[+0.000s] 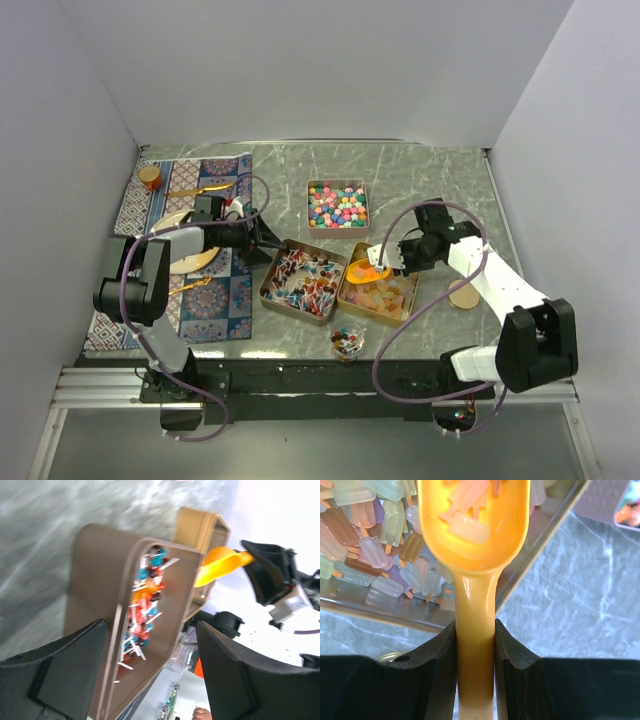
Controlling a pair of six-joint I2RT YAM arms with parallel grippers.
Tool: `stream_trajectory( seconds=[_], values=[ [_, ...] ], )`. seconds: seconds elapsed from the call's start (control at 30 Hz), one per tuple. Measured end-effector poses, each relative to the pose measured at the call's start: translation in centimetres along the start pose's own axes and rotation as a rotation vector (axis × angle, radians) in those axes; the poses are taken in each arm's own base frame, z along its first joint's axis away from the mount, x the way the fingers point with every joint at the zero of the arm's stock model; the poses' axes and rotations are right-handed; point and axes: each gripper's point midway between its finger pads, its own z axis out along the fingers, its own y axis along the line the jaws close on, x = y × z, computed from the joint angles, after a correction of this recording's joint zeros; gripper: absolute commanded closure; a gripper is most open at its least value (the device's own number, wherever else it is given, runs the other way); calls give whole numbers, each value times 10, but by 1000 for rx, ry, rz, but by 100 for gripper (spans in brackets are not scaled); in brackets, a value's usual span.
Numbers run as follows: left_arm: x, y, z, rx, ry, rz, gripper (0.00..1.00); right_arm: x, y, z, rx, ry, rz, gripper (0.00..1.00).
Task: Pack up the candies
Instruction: Adjust the storage box at the center of the board.
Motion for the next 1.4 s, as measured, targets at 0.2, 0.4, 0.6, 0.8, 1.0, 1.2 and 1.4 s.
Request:
stream_trajectory(
  seconds=[0.2,0.4,0.6,0.8,1.0,1.2,1.4],
  values=[
    [-13,-46,-8,143,12,83,22,-2,-3,-15,49,-2,28,100],
    [-12,-84,-25,237,11,184,22,-10,0,-22,62,-37,84,100],
    [-16,-89,-31,248,-1,201,22,-3,30,-1,24,-33,120,100],
    [-17,-88,-33,252,-5,200,22,8,59,26,-57,-15,145,100],
    [-17,-88,-32,253,-6,201,22,12,51,33,-46,-1,141,100],
    [-18,-89,-33,254,-10,193,23,12,39,33,-46,32,91,89],
    [-21,-84,-30,251,-8,178,23,3,22,32,-90,38,60,80]
  ],
)
